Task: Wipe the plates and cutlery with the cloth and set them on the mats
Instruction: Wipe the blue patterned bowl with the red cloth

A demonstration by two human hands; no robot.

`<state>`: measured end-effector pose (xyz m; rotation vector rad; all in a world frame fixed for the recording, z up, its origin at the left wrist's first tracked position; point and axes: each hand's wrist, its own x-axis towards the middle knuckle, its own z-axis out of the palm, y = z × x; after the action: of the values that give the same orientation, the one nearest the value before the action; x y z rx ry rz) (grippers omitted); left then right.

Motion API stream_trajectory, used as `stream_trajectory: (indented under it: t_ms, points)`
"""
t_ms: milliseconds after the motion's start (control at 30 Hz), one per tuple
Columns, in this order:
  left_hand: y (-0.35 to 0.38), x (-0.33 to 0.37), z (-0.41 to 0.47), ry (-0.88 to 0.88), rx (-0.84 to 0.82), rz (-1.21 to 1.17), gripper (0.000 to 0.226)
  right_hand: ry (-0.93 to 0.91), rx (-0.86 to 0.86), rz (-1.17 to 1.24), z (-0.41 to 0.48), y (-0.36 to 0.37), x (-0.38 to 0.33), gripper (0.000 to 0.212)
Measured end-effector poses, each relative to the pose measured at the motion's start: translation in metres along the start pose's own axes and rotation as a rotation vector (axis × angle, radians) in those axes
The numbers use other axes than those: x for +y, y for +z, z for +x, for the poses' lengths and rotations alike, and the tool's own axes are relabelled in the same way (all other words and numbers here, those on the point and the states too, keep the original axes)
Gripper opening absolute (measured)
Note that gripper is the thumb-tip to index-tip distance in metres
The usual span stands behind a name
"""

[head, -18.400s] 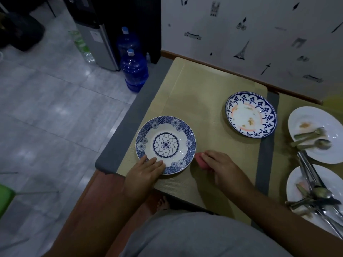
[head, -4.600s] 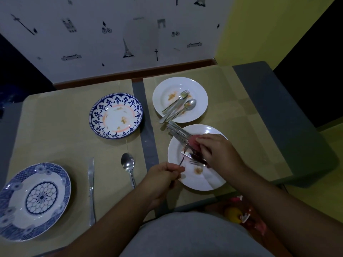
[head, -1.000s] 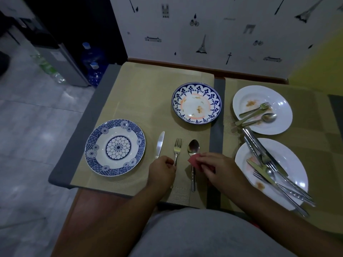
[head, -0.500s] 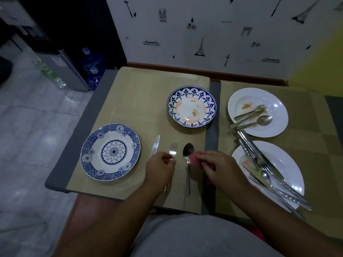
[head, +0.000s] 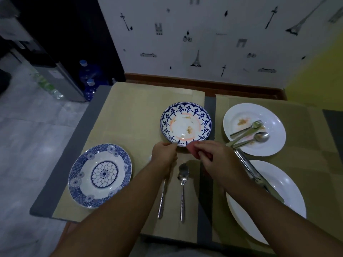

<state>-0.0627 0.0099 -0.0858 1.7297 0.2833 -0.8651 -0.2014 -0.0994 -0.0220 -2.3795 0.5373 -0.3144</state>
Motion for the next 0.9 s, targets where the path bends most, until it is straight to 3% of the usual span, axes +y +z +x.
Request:
stream_trajectory:
  t_ms: [333,500,600,767,900]
  points:
    - [0.001,0.018,0.042,-0.153,-0.143,-0.272,0.042,0.135,0.033,0.017,0.029,0.015,-0.010,0.029]
    - [-0.027,0.013,0.010,-0.022,-0.212,-0.184,0.031,0.198,0.082,0.032,0.019,0.001,-0.017,0.034]
    - [-0.045,0.004,-0.017,0.019,-0.257,-0.175,0.029,0.154,0.101,-0.005,0.013,-0.011,-0.025,0.041]
    - [-0.055,-0.013,-0.069,0.047,-0.298,-0.169,0.039,-0.173,-0.014,-0.158,0.007,-0.020,-0.029,0.029]
    - [-0.056,-0.032,-0.104,0.075,-0.329,-0.158,0.047,-0.094,0.031,-0.197,-0.002,-0.012,-0.013,0.025]
